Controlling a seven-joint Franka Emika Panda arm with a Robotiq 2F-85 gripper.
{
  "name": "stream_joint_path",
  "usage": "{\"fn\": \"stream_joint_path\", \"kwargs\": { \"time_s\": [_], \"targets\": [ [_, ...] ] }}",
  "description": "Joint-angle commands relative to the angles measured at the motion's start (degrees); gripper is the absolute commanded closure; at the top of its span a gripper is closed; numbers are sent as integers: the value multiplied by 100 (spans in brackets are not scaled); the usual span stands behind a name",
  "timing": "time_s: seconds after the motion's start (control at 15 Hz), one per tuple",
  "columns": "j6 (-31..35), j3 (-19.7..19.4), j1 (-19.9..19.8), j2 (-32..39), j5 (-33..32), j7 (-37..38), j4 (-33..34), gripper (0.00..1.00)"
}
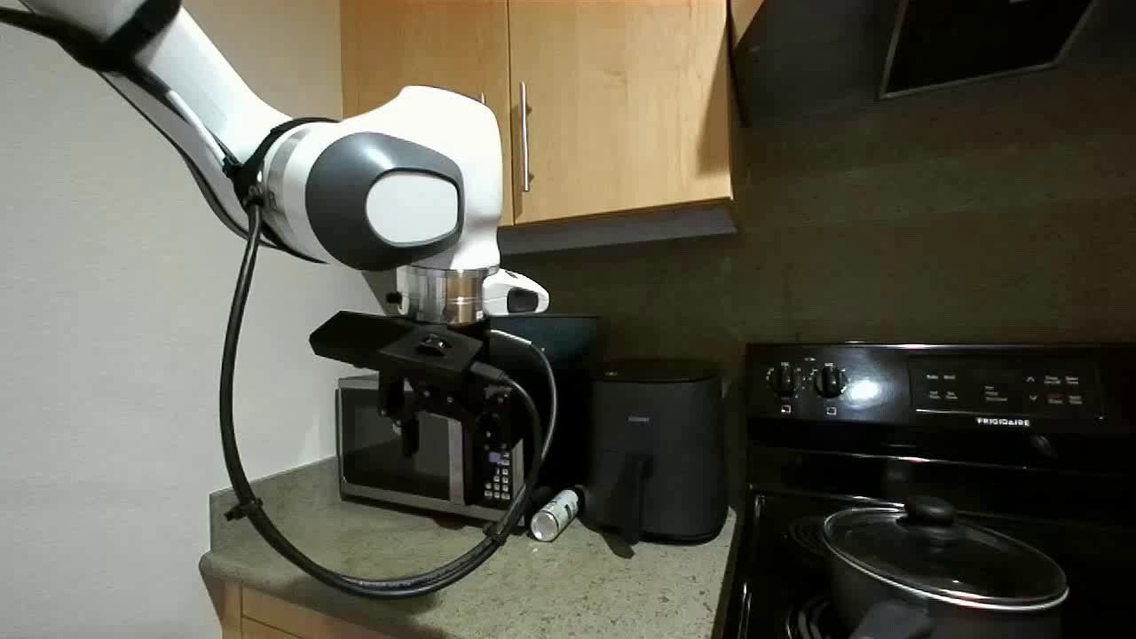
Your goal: Open the microwave door, place the blue bowl inside the microwave
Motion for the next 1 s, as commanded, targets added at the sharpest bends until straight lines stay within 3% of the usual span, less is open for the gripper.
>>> {"fn": "stream_joint_path", "kwargs": {
  "time_s": [0.0,0.53,0.67,0.93],
  "targets": [
    [-29,81,-80,14,69,-50,-5,0],
    [-29,82,-81,37,70,-50,-24,0],
    [58,320,-15,121,-64,13,17,0],
    [343,973,534,295,2,30,67,0]
  ]
}}
